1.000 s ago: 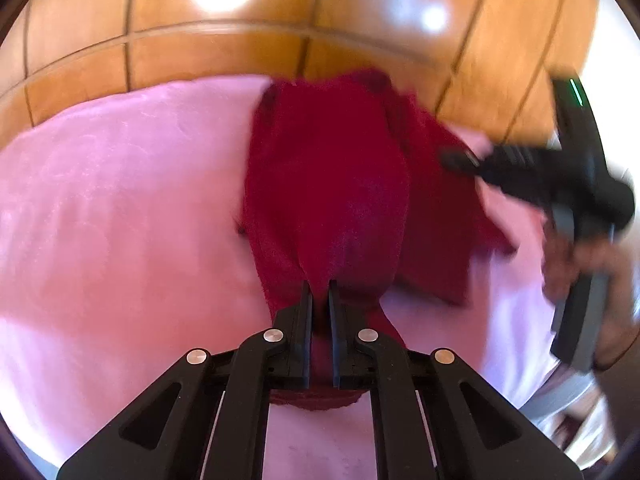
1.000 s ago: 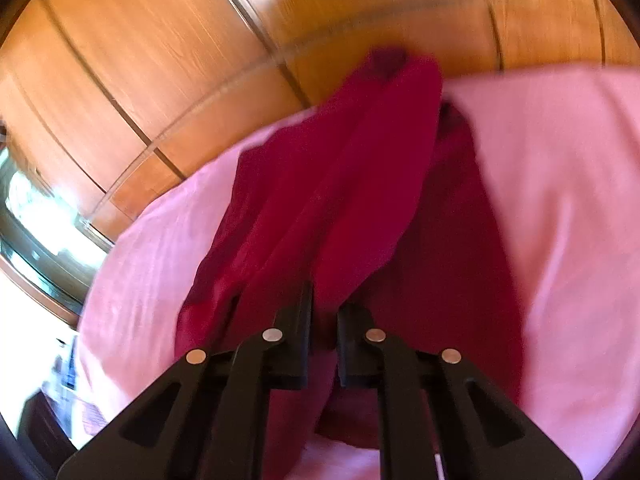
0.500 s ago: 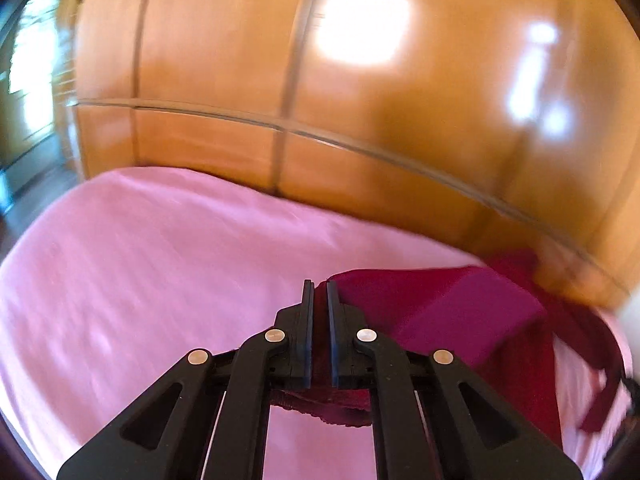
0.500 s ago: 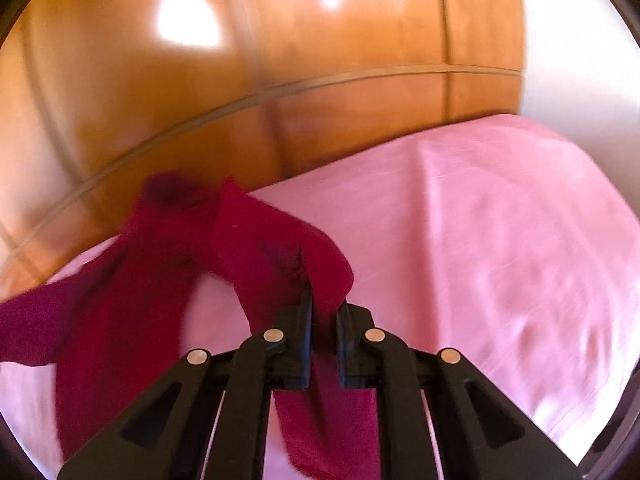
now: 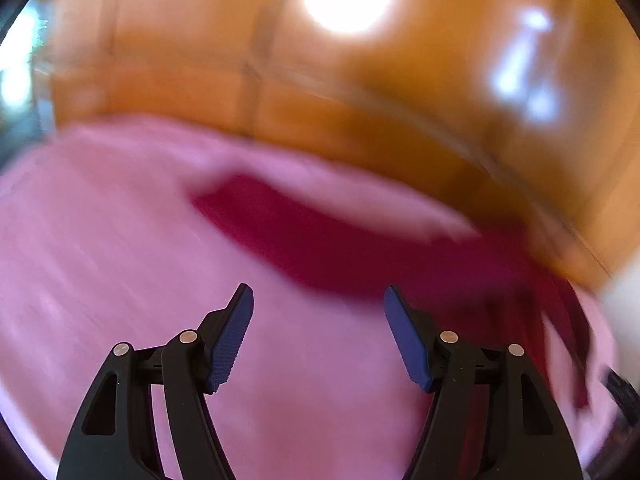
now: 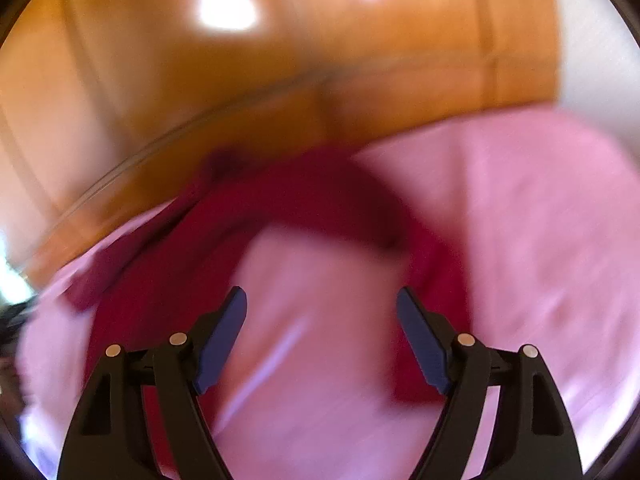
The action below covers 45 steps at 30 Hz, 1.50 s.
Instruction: Fold small clothes
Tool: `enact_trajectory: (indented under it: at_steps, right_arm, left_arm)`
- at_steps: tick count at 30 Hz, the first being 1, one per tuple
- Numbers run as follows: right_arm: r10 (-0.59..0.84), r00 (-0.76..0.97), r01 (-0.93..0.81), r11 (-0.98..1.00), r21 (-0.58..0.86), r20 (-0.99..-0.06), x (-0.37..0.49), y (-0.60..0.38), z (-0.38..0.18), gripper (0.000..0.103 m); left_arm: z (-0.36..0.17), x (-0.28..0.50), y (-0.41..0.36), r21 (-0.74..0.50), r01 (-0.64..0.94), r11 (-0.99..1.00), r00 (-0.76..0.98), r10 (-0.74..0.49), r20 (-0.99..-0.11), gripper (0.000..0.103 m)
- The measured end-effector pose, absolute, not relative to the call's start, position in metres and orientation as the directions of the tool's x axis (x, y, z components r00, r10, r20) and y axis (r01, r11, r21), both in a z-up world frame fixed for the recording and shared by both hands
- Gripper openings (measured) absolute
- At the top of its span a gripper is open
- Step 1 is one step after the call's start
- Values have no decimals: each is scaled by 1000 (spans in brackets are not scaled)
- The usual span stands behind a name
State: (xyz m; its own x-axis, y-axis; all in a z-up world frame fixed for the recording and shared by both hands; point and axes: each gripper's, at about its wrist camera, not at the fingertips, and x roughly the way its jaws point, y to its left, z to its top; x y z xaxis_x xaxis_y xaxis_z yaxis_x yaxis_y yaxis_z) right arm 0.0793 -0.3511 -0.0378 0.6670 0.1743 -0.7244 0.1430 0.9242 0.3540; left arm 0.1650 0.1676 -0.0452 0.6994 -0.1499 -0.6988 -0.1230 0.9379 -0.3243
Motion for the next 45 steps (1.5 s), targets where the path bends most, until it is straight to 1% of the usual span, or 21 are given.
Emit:
enact_trajectory:
  at_steps: [1,2,3,6,7,8,9,10,11,19,23,28,33,35,36,37,38,39,40,43,45]
  right_arm:
    - [226,639,118,916,384,-735,78,-337,-49,63]
    - [261,616,98,911,401,-743,77,-325,-57,60]
    - [281,600,85,909,409,-749,78,-314,-64,55]
    - [359,525,50,892,449,-771,80,-282,-88,47]
    - [363,506,40,896,441,-783,80,-271,-93,40]
    - [348,498,31,908,418,-794,79,-264,-96,38]
    - [325,498,24,922,387,-804,79,-260,-96,29]
    - [306,499,22,931,365,-811,78,-257,-94,12]
    - [316,502,23,926,378,-805,76,-258,-91,8]
    - [224,648,13,953,304,-728,35,-286,-16,8]
    - [220,670,8,953,303,-709,-6,-304,-4,8]
    - [207,568,5,967,254,-797,-46,-290,-37,8]
    - [189,477,86,962,260,-858,-66,-288,-86,8]
    - [184,478,99,960,260,-859,-64,-286,-87,10]
    - [158,489,99,967,235,-858,-60,-284,-83,16]
    - [134,507,97,973,211,-852,-57,-282,-78,27]
    - [113,536,93,977,192,-837,-52,-281,-72,34]
    - [101,554,94,979,183,-826,-52,-278,-66,46]
    - [81,585,94,981,167,-807,-48,-275,-58,53]
    - [100,637,57,983,176,-764,-35,-261,-42,60]
    - [136,639,16,982,190,-757,-28,-246,-43,62]
  left_arm:
    - [-62,160,153,-371,-80,925,662,-229,-714,66]
    - [-74,156,142,-396,-55,916,634,-275,-723,65]
    - [-85,153,129,-412,-29,911,605,-312,-732,59]
    - [-116,150,93,-491,43,870,491,-447,-748,58]
    - [-122,148,84,-486,47,873,475,-447,-758,46]
    - [-126,146,78,-465,45,884,471,-429,-770,39]
    - [-127,145,73,-467,53,883,473,-434,-767,23]
    - [-128,146,73,-492,62,868,470,-460,-754,9]
    - [-122,140,73,-491,63,869,484,-457,-747,8]
    - [-54,95,103,-462,116,879,592,-435,-678,6]
    - [-41,46,112,-458,142,878,598,-445,-667,6]
    - [-58,-22,99,-413,133,901,549,-414,-726,6]
    - [-98,-54,97,-435,63,898,476,-410,-778,7]
    - [-101,-49,109,-467,14,884,492,-413,-767,20]
    - [-98,-44,119,-459,-20,888,517,-384,-765,37]
    - [-94,-41,126,-446,-37,894,539,-358,-762,46]
    - [-88,-36,137,-421,-67,905,577,-309,-756,48]
    - [-83,-32,143,-401,-88,912,598,-274,-754,48]
    - [-77,-20,157,-363,-125,923,622,-212,-754,48]
    - [-72,17,186,-325,-203,924,628,-132,-767,49]
    - [-73,40,201,-318,-249,915,631,-96,-770,56]
